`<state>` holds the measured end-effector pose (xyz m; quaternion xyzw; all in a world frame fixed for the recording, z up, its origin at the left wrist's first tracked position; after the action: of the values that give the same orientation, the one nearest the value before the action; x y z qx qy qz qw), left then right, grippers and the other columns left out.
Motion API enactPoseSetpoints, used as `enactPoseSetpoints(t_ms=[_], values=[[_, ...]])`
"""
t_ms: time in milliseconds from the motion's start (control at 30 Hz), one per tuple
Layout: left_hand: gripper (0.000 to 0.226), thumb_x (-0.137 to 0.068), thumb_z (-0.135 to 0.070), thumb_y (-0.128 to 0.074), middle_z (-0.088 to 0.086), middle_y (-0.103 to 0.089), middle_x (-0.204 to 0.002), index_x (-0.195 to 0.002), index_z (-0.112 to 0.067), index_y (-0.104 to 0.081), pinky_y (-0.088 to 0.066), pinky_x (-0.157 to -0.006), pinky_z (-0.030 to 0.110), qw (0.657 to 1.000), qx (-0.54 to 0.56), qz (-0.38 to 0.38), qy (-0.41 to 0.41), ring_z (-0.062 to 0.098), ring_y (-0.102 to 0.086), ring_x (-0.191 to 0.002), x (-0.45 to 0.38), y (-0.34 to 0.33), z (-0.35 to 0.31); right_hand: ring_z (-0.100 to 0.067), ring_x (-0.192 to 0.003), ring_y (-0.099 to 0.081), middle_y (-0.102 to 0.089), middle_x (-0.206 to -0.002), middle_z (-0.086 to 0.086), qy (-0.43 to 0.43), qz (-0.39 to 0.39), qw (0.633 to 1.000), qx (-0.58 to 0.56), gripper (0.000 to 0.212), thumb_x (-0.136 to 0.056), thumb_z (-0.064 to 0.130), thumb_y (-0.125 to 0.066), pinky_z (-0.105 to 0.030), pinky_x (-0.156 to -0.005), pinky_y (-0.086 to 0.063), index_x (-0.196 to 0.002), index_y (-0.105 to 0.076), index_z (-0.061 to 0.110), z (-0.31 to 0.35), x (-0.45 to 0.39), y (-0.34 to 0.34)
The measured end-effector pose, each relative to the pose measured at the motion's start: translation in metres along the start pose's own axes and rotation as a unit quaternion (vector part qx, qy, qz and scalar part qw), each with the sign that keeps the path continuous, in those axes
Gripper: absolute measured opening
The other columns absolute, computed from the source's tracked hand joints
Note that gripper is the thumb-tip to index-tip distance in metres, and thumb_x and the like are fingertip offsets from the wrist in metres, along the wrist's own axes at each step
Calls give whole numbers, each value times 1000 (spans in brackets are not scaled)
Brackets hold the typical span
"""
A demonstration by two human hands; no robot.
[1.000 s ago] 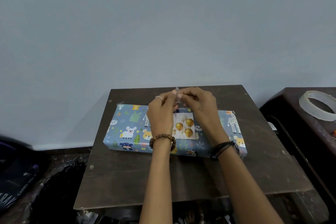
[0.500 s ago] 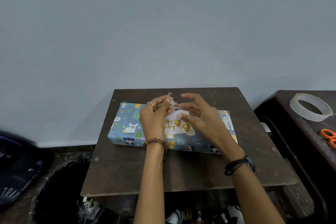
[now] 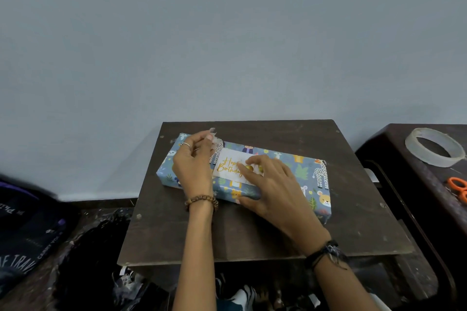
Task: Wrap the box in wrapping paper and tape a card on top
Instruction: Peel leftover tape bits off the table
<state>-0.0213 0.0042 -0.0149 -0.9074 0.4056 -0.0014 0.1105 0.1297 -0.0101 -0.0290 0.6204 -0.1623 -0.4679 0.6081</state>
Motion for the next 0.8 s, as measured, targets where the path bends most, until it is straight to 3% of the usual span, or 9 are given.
enactPoseSetpoints(t_ms=[133, 300, 400, 533, 633, 700, 800], values=[[22, -86, -6, -62, -13, -69, -77, -77, -25, -67, -54, -72, 22, 1000, 24, -12, -4, 6, -61, -71, 4, -1, -3, -23, -97, -60, -61, -110, -5, -13, -10, 999, 46, 59, -76, 51, -42, -36, -86, -47, -118, -63, 17, -4, -1, 3], [21, -85, -3, -62, 4, -65, -72, -76, -21, -66, -52, -62, 17, 999, 27, -38, 21, 7, -61, -61, 2, 1, 7, -30, -93, -63, -62, -111, -7, -92, -6, 993, 76, 58, -81, 49, -39, -40, -82, -50, -123, -60, 15, -30, -5, 7], [19, -86, -1, -60, 2, -63, -67, -76, -17, -66, -53, -60, 15, 998, 1, -24, 61, -1, -60, -54, 2, 0, 16, -30, -105, -59, -60, -118, -8, -133, -17, 989, 60, 53, -85, 42, -47, -47, -93, -47, -127, -55, 12, -41, -12, 4], [23, -87, -4, -59, 1, -64, -70, -74, -22, -65, -54, -66, 22, 994, -51, -4, 93, 4, -61, -62, 4, -3, 22, -36, -124, -50, -55, -130, -17, -176, -75, 980, 46, 53, -80, 11, -71, -57, -104, -34, -129, -52, 4, -41, -20, -6], [19, -89, -6, -57, -1, -63, -74, -78, -20, -65, -53, -62, 22, 992, -35, -41, 112, 8, -61, -68, 3, 1, 21, -33, -120, -53, -58, -126, -17, -130, -124, 984, 12, 46, -78, 3, -67, -43, -103, -39, -123, -57, 3, -19, -30, -9], [11, -90, -7, -56, -5, -61, -73, -87, -14, -65, -52, -54, 17, 988, -2, -94, 125, 6, -59, -68, 0, 8, 19, -26, -105, -61, -65, -113, -11, -91, -129, 987, -33, 34, -81, 6, -59, -31, -90, -44, -115, -62, 6, 5, -39, -13], [9, -90, -10, -56, -8, -60, -76, -89, -16, -62, -48, -53, 18, 976, 38, -163, 141, 4, -56, -69, -6, 19, 16, -19, -106, -57, -60, -115, -3, -73, -15, 991, -115, 29, -92, 9, -50, -24, -84, -40, -119, -60, 12, 37, -53, -36]])
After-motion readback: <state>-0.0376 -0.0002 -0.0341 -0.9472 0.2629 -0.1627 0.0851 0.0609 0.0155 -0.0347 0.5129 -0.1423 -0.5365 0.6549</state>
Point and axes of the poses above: each hand's wrist, its own x-axis away from the middle knuckle, its own y-axis out of the back of the hand, z = x × y, the point moved 2 cm from there along -x, towards the middle knuckle
